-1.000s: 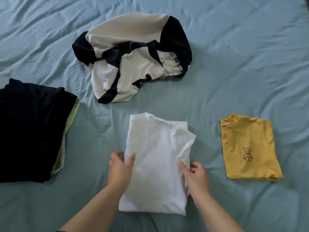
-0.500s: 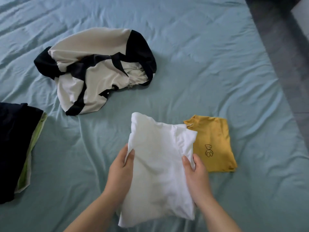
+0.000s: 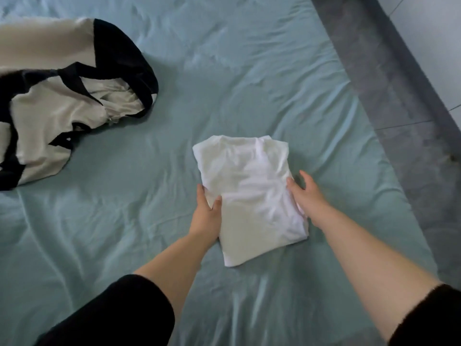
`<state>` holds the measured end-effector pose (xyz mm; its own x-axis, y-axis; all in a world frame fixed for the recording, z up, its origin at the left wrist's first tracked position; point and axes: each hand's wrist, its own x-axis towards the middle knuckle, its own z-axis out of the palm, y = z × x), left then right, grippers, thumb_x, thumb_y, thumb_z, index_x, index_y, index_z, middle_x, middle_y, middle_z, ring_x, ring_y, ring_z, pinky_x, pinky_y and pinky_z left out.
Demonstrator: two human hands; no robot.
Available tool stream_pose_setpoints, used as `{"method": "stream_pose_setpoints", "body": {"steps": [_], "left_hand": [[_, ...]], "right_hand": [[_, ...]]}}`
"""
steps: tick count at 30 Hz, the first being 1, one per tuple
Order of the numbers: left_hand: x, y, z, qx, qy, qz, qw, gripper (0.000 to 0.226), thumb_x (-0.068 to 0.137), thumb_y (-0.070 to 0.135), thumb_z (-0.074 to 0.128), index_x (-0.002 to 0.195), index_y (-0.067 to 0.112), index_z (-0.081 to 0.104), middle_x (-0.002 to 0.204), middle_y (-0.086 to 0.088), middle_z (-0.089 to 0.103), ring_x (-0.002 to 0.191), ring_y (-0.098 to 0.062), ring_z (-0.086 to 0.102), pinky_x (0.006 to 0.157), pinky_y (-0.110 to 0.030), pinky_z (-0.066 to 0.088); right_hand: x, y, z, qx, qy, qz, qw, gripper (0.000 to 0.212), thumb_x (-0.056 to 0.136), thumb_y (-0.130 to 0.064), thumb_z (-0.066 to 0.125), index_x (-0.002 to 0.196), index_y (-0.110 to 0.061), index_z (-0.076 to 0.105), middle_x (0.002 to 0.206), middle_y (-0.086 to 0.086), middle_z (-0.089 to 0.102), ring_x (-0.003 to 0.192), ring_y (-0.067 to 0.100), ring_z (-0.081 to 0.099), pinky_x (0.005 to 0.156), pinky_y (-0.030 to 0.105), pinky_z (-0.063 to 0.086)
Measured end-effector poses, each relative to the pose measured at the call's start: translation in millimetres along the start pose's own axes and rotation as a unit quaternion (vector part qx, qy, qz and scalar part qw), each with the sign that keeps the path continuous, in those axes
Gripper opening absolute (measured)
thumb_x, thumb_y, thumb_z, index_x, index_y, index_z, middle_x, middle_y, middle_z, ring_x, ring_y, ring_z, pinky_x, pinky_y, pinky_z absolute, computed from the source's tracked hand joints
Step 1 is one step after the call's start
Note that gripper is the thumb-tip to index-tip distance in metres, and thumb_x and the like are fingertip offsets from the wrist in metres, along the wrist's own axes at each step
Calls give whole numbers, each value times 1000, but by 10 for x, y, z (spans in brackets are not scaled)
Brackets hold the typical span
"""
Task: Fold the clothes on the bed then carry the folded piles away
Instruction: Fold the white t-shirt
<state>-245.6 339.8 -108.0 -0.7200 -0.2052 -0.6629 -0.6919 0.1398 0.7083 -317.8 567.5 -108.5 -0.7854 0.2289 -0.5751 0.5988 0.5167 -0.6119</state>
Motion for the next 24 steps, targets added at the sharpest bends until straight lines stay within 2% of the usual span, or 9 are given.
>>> {"method": "stream_pose_setpoints", "body": {"steps": [3, 7, 10, 12, 14, 15, 17, 19, 24], "left_hand": [[-194, -174, 55, 7, -14, 46, 999, 70, 97, 38, 45, 144, 56, -4, 137, 10, 46, 117, -17, 54, 99, -37, 45], [-387, -469, 167, 116, -76, 61, 989, 64, 97, 20, 44, 142, 56, 18, 129, 6, 37, 97, -7, 47, 86, -22, 36], [-351, -484, 169, 183, -74, 52, 979, 58, 98, 20, 42, 142, 52, 24, 127, 3, 39, 94, -12, 50, 83, -26, 41], [-358, -410, 141, 277, -51, 67, 957, 60, 96, 29, 45, 144, 51, 15, 126, 4, 36, 104, -18, 52, 84, -34, 46], [-381, -372, 96, 372, -18, 78, 925, 78, 89, 46, 54, 147, 45, 2, 132, 4, 26, 119, -20, 42, 90, -36, 45], [-392, -375, 70, 411, -14, 77, 908, 91, 84, 55, 57, 147, 41, -6, 138, 4, 20, 126, -21, 35, 95, -36, 41], [-418, -412, 1, 479, -38, 85, 873, 109, 77, 63, 61, 148, 34, -17, 148, 5, 6, 134, -22, 24, 102, -37, 33], [-434, -462, -88, 499, -73, 97, 858, 113, 75, 62, 63, 148, 34, -19, 154, 5, -2, 139, -24, 18, 108, -39, 27], [-246, -531, -816, 441, -4, 36, 897, 108, 73, 67, 60, 145, 46, -16, 159, 2, -14, 147, -25, -7, 116, -52, 4]], "right_hand": [[-152, 135, 43, -62, 61, -66, 994, 66, 91, -49, 53, 150, -33, 25, 134, 11, 55, 121, 29, 54, 104, 40, 41], [-362, 408, 148, -262, 59, -183, 946, 54, 96, -25, 48, 147, -37, 34, 113, 6, 46, 97, 31, 54, 81, 34, 43], [-394, 392, 162, -222, 31, -123, 967, 38, 98, -40, 40, 134, -35, 49, 105, -2, 48, 90, 23, 51, 72, 30, 37], [-436, 307, 210, -256, 110, -97, 956, 40, 95, -44, 46, 132, -31, 51, 121, 1, 55, 107, 30, 53, 86, 37, 42], [-562, 211, 320, -436, 145, -202, 865, 58, 92, -37, 54, 146, -36, 34, 152, 8, 35, 133, 34, 40, 108, 49, 22], [-615, 180, 358, -482, 100, -240, 837, 68, 91, -44, 53, 150, -40, 20, 161, 6, 17, 144, 30, 24, 114, 49, 6], [-675, 161, 411, -520, -26, -222, 825, 80, 89, -63, 42, 150, -44, -7, 161, -7, -19, 149, 17, -12, 114, 44, -16], [-688, 166, 449, -548, -91, -150, 818, 87, 87, -68, 41, 148, -44, -16, 156, -11, -32, 146, 14, -23, 115, 47, -16], [-772, -443, 750, -535, -32, -212, 817, 56, 90, -45, 52, 140, -39, 30, 157, -5, 17, 144, 17, 16, 118, 43, 3]]}}
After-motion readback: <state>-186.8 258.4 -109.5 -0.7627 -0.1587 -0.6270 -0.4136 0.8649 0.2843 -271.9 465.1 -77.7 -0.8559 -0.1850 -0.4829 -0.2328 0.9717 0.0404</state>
